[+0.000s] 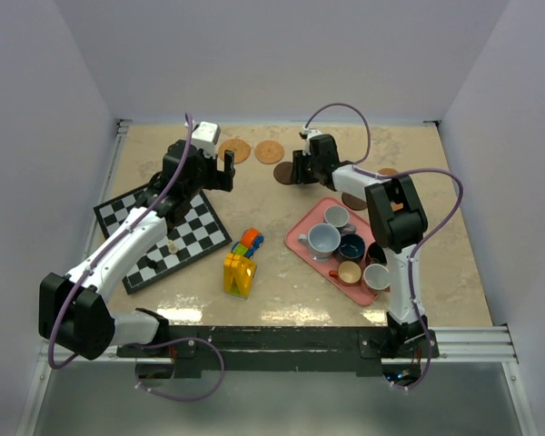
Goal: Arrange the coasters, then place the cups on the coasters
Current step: Move the coaster to the center of the board.
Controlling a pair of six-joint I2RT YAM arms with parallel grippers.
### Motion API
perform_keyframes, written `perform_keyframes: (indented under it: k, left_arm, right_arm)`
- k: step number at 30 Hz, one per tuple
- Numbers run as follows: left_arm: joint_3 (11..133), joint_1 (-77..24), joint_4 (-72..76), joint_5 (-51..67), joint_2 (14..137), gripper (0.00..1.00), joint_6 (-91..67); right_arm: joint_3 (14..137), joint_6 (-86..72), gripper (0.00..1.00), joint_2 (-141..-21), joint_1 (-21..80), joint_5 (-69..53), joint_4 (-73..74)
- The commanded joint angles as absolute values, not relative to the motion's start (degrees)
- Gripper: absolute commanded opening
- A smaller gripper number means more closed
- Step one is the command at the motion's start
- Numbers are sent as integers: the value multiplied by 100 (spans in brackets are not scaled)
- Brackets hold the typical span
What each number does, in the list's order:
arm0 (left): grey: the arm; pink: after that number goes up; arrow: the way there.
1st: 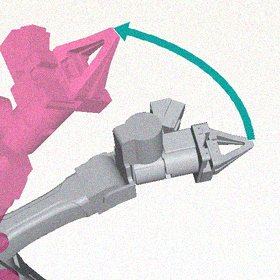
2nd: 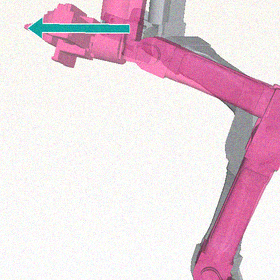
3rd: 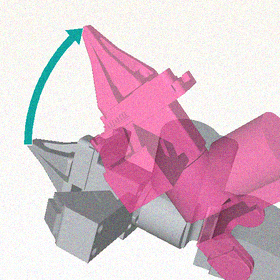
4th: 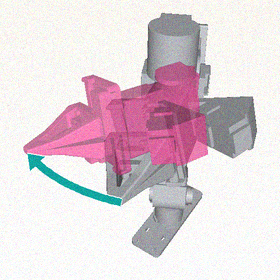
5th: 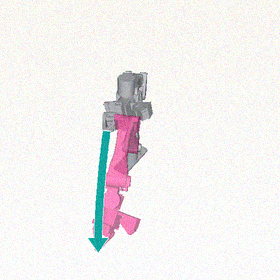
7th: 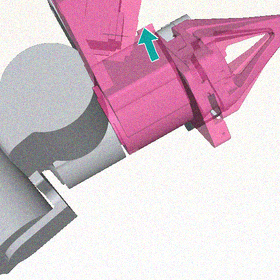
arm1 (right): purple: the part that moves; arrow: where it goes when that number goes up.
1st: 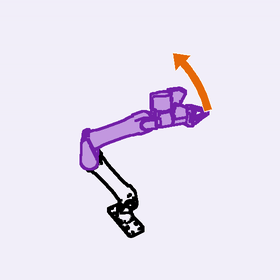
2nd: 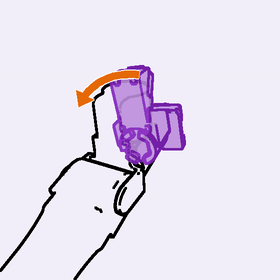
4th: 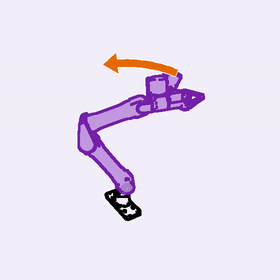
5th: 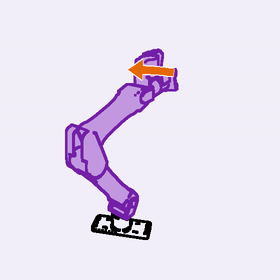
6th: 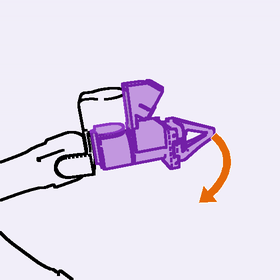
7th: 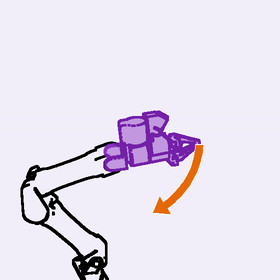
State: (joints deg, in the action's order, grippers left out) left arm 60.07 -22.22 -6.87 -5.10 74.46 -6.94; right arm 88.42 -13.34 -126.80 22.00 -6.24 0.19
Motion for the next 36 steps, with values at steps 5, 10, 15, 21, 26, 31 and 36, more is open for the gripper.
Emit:
perform_keyframes:
  k: [5,10,15,21,26,31,36]
  left_arm:
    - [5977,-2241,-431,-527,7233,94,-800]
    - [5977,-2241,-431,-562,7242,94,-791]
    - [5968,-2241,-431,-580,7242,94,-782]
    - [5968,-2241,-431,-650,7242,94,-756]
    - [5959,-2241,-431,-677,7242,94,-730]
    - [5950,-2241,-413,-712,7225,94,-694]
    - [5915,-2241,-378,-808,7172,94,-650]
  right_arm:
    - [9017,-1433,54,-12709,2276,-326,387]
    - [9149,-1371,58,-12700,2276,-211,483]
    - [9281,-1345,64,-12674,2276,-27,597]
    - [9273,-1240,77,-12481,2276,-18,563]
    - [9290,-1081,81,-12200,2276,78,518]
    - [9308,-888,83,-11778,2268,315,641]
    - [9150,-817,83,-11312,2066,387,738]
